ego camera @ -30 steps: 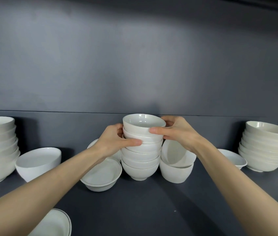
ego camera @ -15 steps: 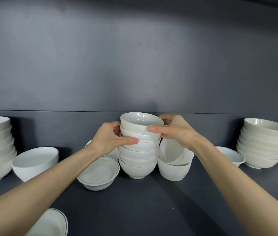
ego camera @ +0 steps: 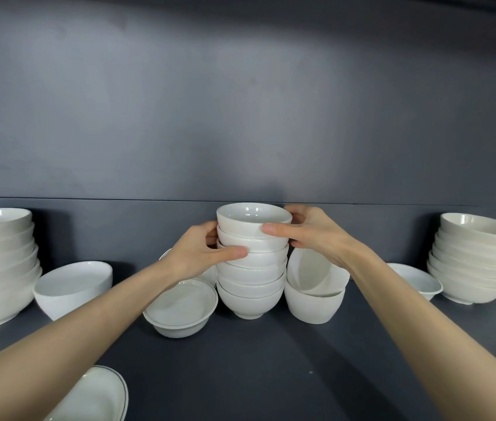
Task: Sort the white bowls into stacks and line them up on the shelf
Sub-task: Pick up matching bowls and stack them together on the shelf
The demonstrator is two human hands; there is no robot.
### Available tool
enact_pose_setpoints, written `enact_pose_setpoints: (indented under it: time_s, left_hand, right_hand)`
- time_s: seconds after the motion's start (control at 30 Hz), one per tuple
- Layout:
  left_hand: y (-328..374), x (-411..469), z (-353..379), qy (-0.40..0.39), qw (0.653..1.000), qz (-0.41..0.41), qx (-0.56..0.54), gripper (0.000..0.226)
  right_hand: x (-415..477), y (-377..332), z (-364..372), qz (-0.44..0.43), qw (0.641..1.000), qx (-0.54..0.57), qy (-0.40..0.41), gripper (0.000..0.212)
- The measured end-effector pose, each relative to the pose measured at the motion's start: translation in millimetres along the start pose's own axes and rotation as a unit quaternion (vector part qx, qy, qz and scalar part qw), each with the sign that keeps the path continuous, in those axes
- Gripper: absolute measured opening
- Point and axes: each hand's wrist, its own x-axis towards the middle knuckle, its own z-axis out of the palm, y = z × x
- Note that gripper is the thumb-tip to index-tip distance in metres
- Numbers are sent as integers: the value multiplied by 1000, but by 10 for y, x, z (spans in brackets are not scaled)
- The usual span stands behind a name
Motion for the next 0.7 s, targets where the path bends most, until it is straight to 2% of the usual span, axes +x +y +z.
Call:
enact_pose_setpoints:
  time_s: [0.07, 0.2, 0.27, 0.33, 0.4, 0.53, 0.7]
  left_hand:
    - [22, -3, -20, -6, 1000, -13, 12, 53]
    - [130, -18, -42, -8, 997, -33, 63, 76]
    - [177, -32, -56, -5, 995, -44, 90, 78]
    - [237, -52, -67, 5, 990, -58, 128, 73]
    - [307, -75, -68, 18, 981, -72, 178, 57]
    - [449, -144, -99, 45, 964, -61, 256, 37]
    - [658, -337, -205, 41, 927, -40, 371, 41]
  right_hand:
    - [-8, -20, -3, -7, 1000, -4, -12, 40]
    - [-35, -43, -21, -7, 999, -28, -22, 43]
    - [-61, -59, -27, -6, 999, -38, -27, 45]
    - [-77, -92, -28, -9, 998, -49, -29, 45]
    - [-89, -138, -33, -8, 997, -69, -27, 44]
    - [-110, -229, -67, -15, 990, -139, -9, 49]
    - [-221, -409, -43, -59, 970, -235, 11, 50]
